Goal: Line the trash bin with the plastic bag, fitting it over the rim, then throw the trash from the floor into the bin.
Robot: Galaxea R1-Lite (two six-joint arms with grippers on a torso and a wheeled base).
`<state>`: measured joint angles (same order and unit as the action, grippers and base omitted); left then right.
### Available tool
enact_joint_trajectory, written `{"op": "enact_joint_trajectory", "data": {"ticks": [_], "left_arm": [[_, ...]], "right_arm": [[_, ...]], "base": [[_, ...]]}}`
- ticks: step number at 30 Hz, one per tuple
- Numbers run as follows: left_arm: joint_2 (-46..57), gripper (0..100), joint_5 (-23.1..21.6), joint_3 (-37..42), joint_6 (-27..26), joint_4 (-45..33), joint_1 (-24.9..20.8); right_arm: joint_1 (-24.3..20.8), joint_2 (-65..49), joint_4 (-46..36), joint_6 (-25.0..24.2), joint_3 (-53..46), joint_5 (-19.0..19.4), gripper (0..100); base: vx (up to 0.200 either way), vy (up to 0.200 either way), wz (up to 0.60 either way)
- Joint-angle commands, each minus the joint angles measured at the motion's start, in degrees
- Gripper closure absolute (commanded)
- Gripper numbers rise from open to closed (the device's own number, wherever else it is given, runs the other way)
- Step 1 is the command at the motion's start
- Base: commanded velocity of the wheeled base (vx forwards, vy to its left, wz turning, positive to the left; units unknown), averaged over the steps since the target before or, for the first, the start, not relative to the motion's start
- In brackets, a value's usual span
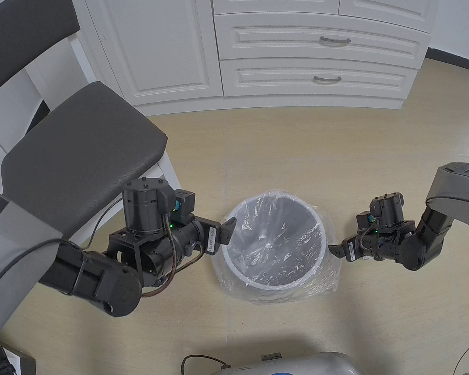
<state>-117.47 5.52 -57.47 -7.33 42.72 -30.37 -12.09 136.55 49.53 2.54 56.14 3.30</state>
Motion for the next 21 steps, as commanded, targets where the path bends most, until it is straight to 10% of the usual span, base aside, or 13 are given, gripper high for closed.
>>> {"op": "enact_joint_trajectory", "data": {"ticks": [1, 21], "left_arm": [[5.1, 0, 0.5, 7.0, 0.6, 3.3, 0.0], [7.4, 0, 2.7, 19.1, 0.6, 17.8, 2.9]], "right_arm": [[-0.2, 4.3, 2.9, -0.7, 1.2, 1.7, 0], [0.4, 12.8, -15.3, 0.1, 21.7, -0.2, 0]], "base": [[0.0, 0.0, 0.0], [0.0, 0.0, 0.0]]}}
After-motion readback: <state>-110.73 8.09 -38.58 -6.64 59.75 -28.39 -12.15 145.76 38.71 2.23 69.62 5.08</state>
